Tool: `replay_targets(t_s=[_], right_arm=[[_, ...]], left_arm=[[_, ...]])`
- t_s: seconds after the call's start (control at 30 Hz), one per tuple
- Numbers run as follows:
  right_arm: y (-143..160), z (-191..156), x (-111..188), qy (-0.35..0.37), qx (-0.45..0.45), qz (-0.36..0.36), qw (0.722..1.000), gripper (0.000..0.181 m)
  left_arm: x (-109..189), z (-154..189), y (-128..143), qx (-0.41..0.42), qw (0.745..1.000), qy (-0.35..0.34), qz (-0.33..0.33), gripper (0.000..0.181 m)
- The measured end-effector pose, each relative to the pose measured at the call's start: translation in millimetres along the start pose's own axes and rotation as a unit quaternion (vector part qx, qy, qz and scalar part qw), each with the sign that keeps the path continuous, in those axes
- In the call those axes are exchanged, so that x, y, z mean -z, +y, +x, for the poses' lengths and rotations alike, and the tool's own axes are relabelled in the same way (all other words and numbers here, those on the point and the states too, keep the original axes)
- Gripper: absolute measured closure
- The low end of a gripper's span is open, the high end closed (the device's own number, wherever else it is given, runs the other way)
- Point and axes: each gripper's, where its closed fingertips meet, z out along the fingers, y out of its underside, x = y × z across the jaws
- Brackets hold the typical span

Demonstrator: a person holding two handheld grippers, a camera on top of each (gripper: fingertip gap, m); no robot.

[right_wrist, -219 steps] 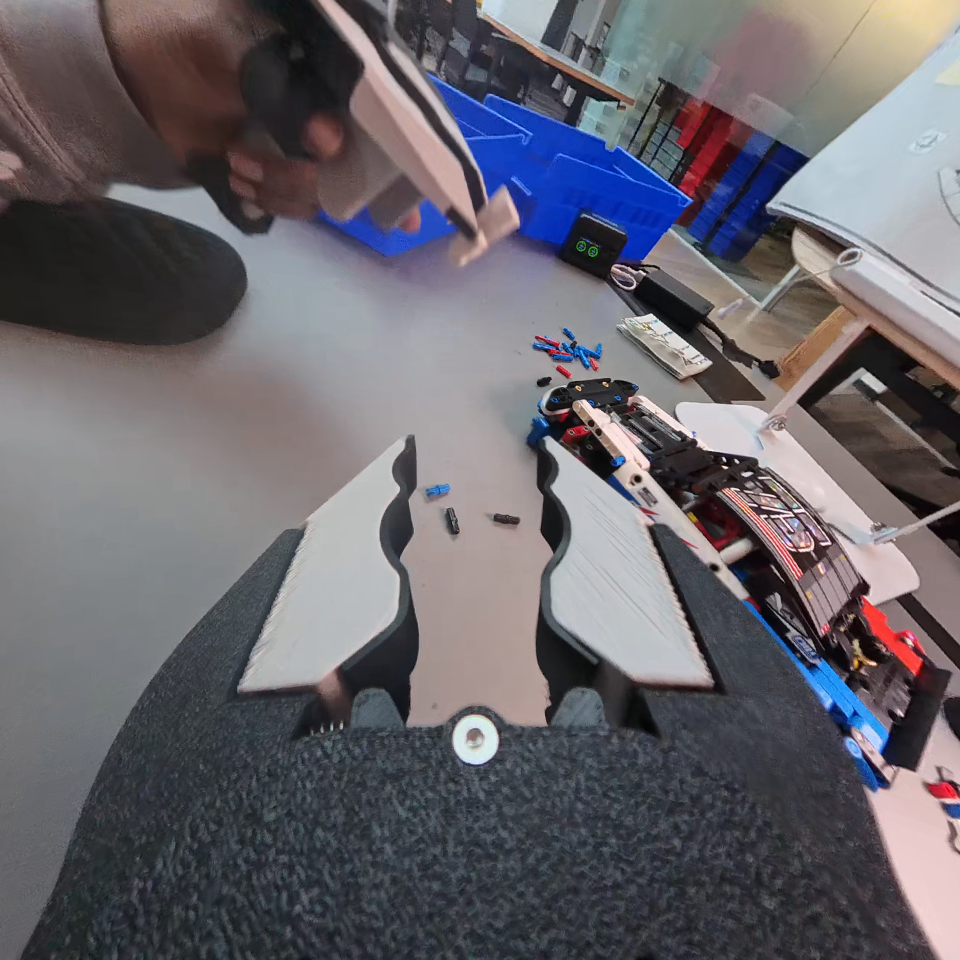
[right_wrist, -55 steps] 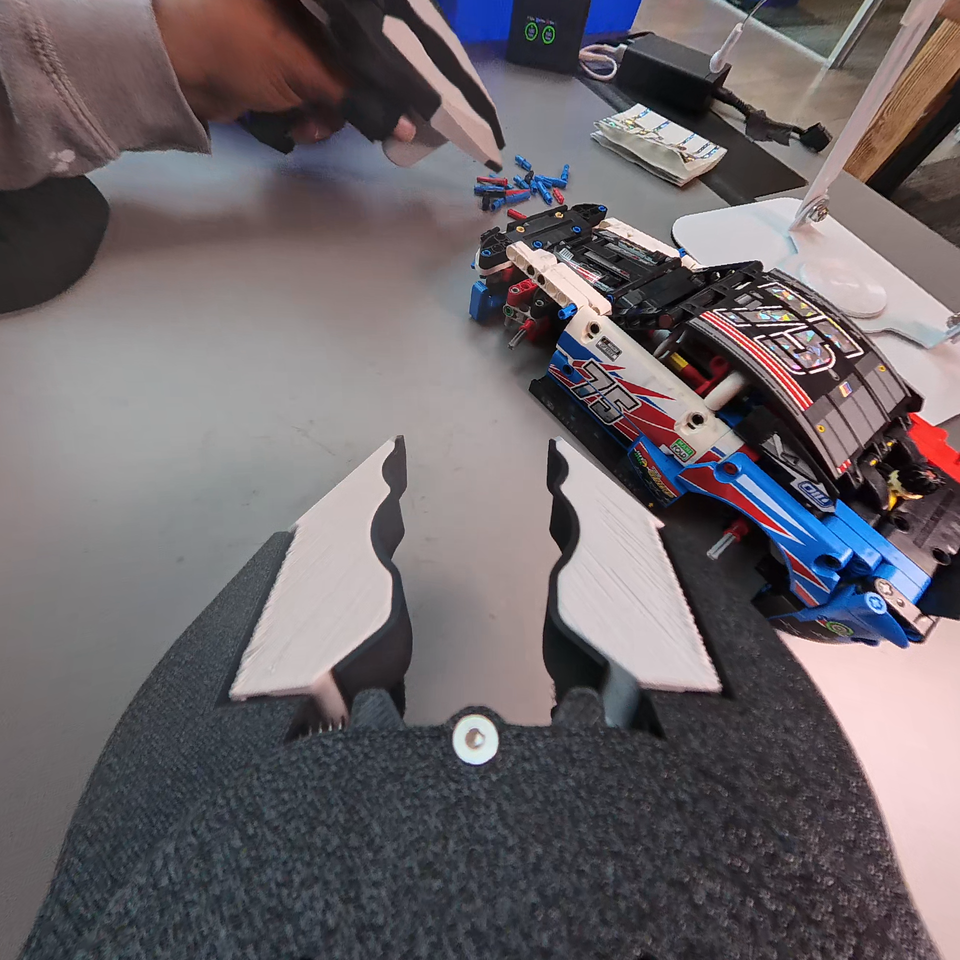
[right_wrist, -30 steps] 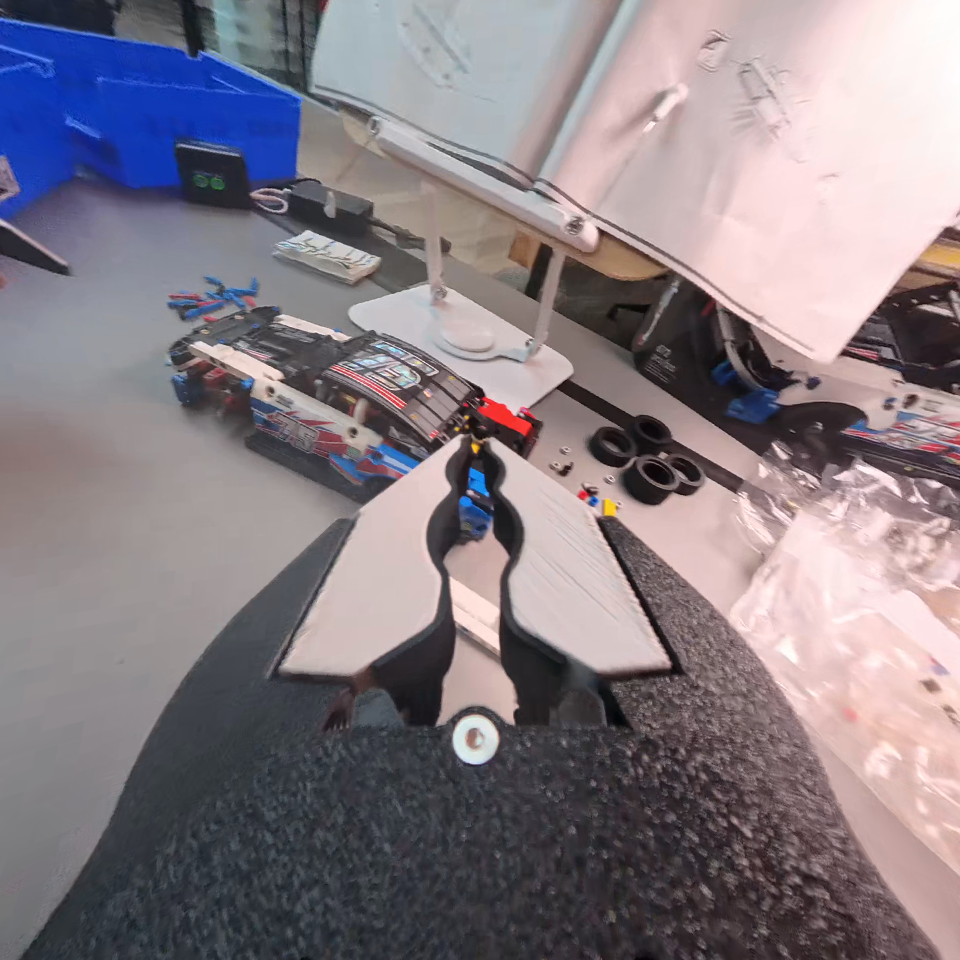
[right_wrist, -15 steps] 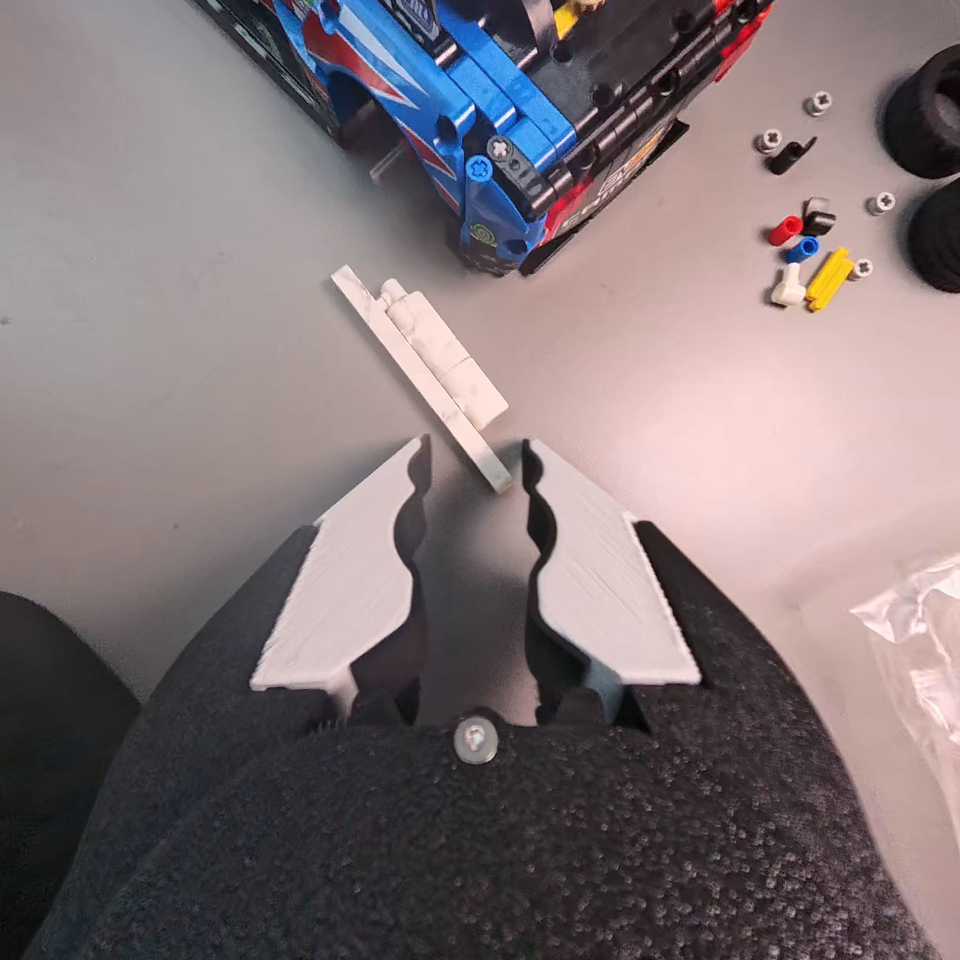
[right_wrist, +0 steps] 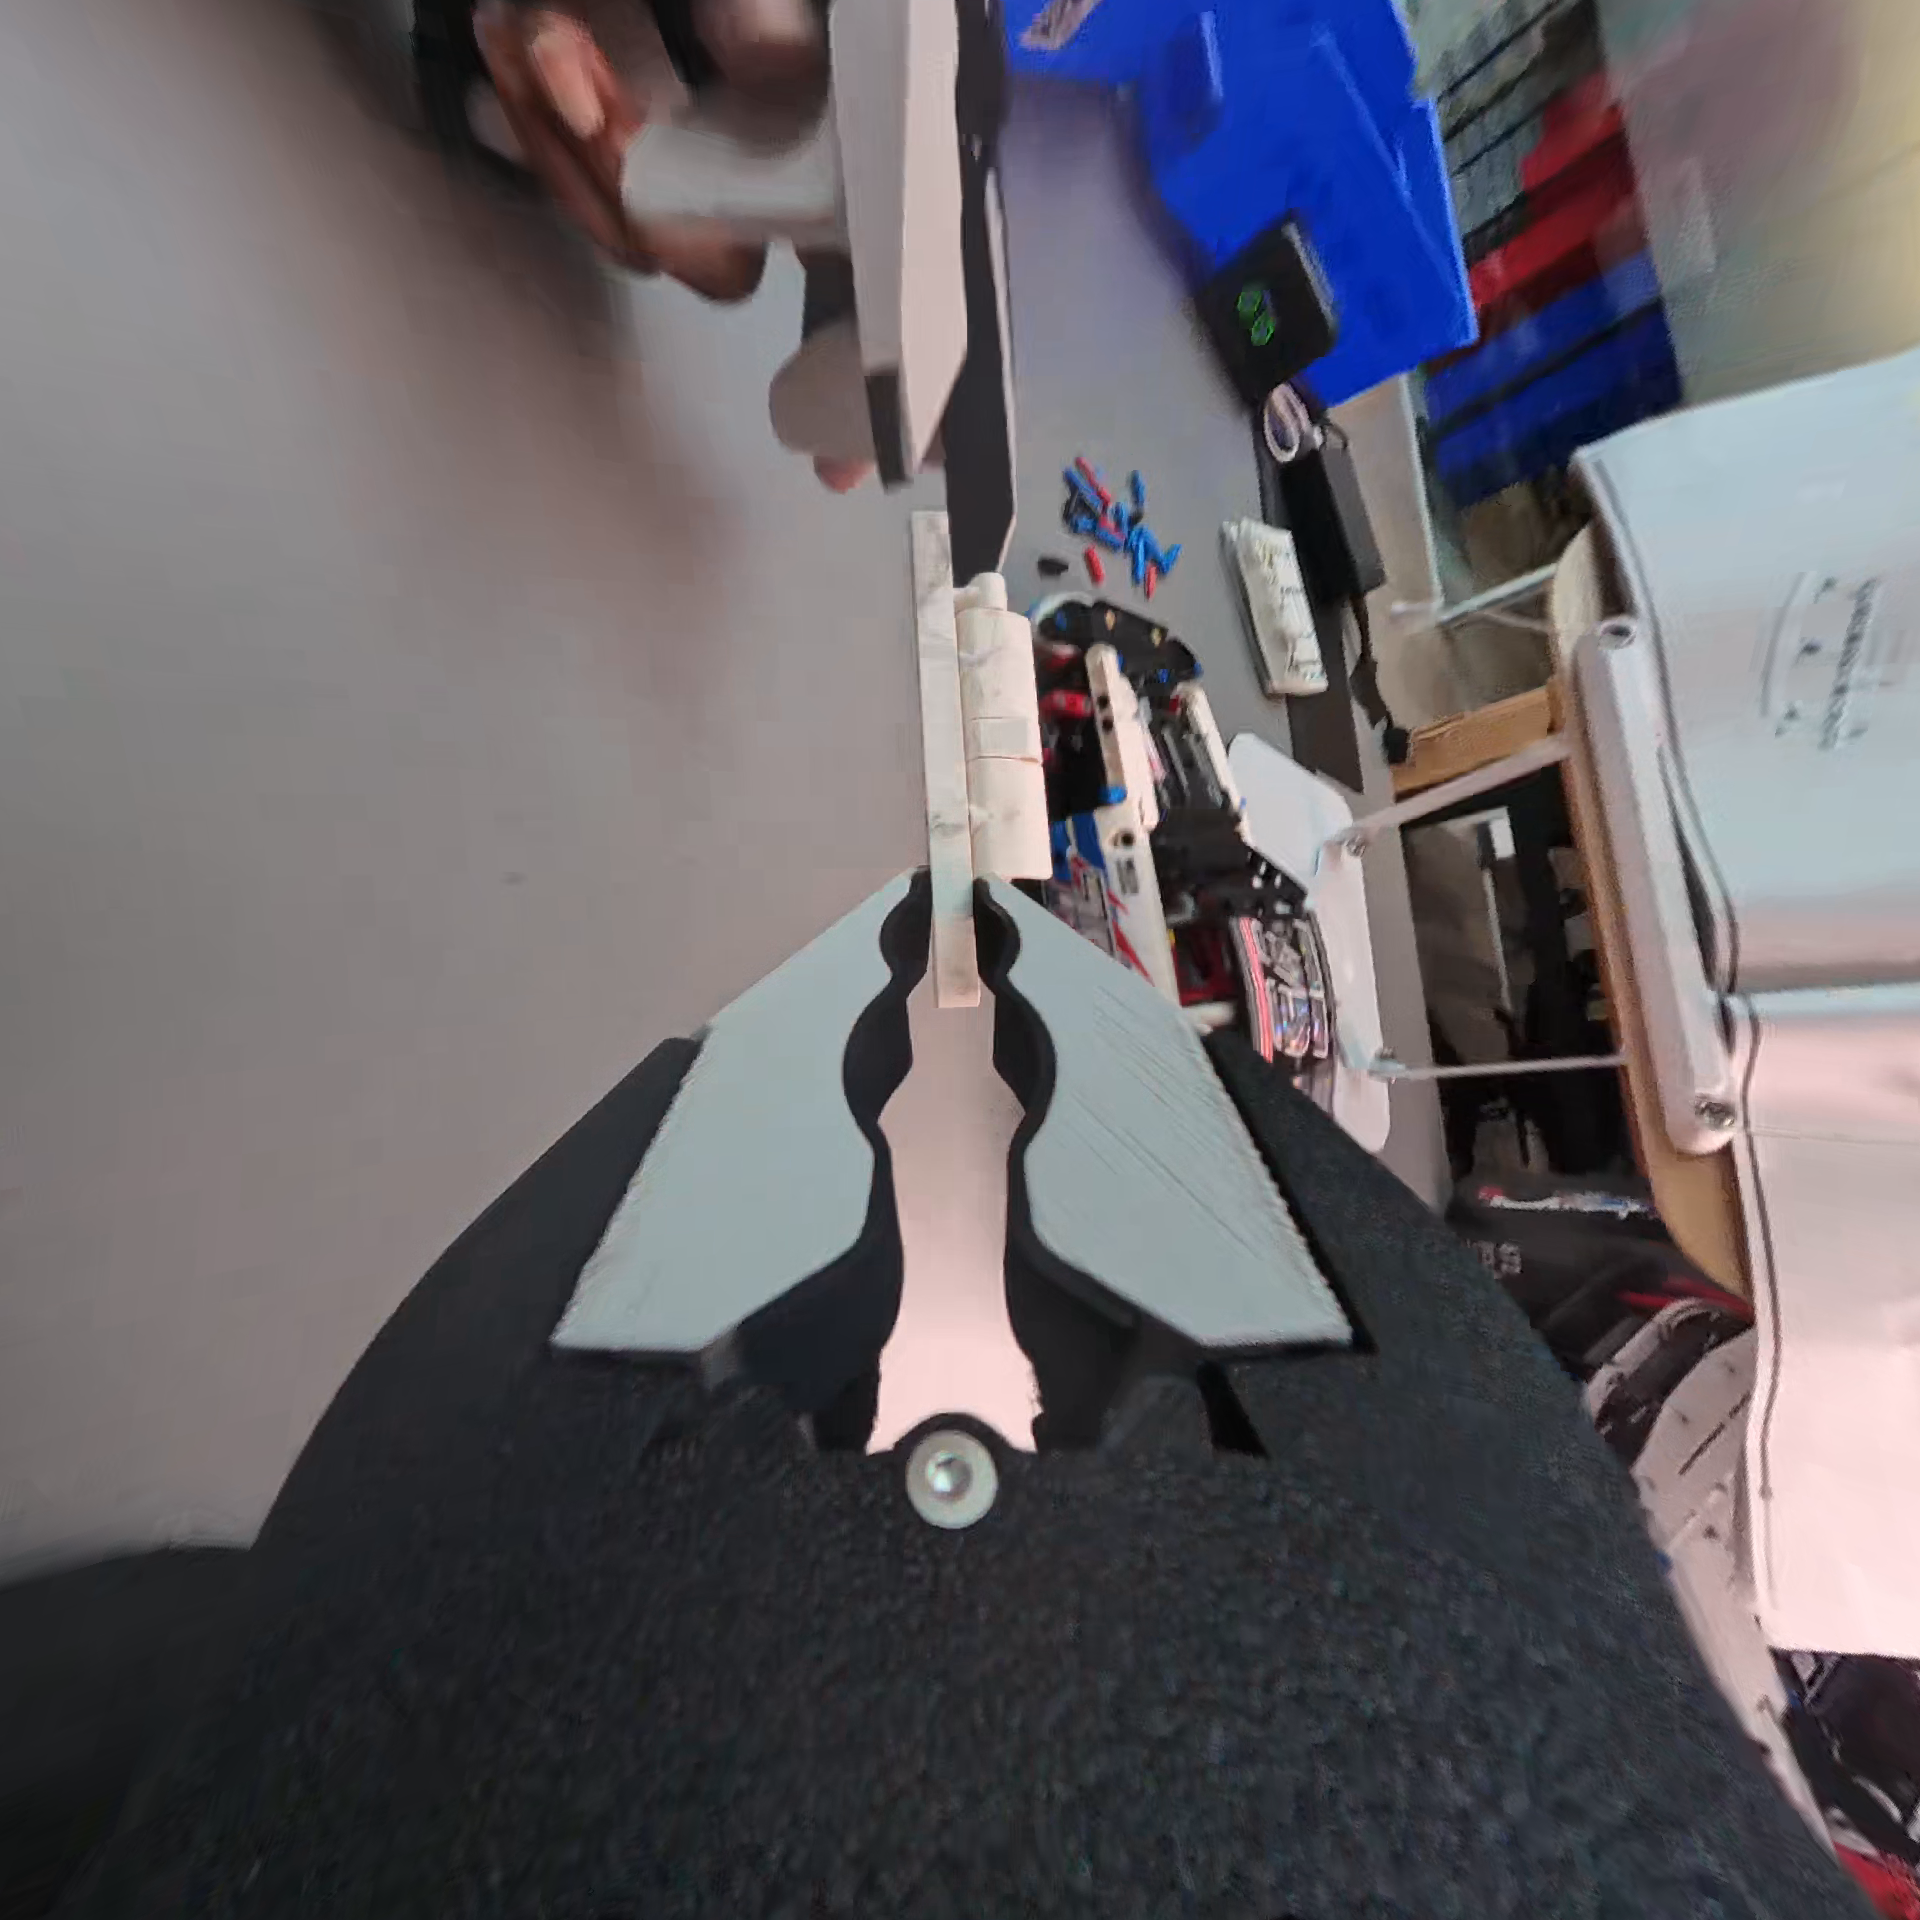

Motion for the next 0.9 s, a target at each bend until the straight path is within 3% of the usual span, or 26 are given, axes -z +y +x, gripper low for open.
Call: replay_targets(t_s=[0.03, 0.17, 0.27, 0.33, 0.47, 0.57, 0.63, 0.7, 0.8, 0.9], right_arm=[[-12, 2, -2, 0.015, 0.001, 0.019, 1.0, 0.174], [-32, 17, -13, 0.081, -0.046, 0.056, 0.994, 0.174], [-42, 17, -23, 0.102, -0.076, 0.076, 0.989, 0.174], [-47, 10, -32, 0.098, -0.074, 0.074, 0.99, 0.174], [-50, 8, -41, 0.115, -0.08, 0.071, 0.988, 0.174], [-50, -3, -44, 0.048, -0.138, 0.087, 0.985, 0.173], [-55, -10, -39, -0.048, -0.222, 0.111, 0.968, 0.149], [-60, -1, -32, -0.092, -0.274, 0.131, 0.948, 0.143], [-75, 6, -27, -0.137, -0.273, 0.154, 0.94, 0.149], [-73, -5, -34, -0.188, -0.228, 0.114, 0.948, 0.154]], left_arm=[[-1, -1, 1, 0.006, 1.0, -0.001, -0.001, 0.134], [8, 5, -14, 0.011, 0.999, 0.013, 0.048, 0.158], [16, 1, -22, 0.025, 0.997, 0.014, 0.073, 0.161], [21, 0, -26, 0.029, 0.995, 0.02, 0.09, 0.173], [27, -6, -28, 0.022, 0.995, 0.003, 0.094, 0.175], [26, -7, -22, -0.01, 0.998, -0.014, 0.062, 0.176], [27, -5, -21, -0.046, 0.998, -0.023, 0.043, 0.176], [26, -6, -15, -0.087, 0.996, -0.035, 0.011, 0.176], [16, -6, 9, -0.161, 0.983, -0.056, -0.067, 0.176], [6, 1, 22, -0.196, 0.974, -0.055, -0.099, 0.176]])
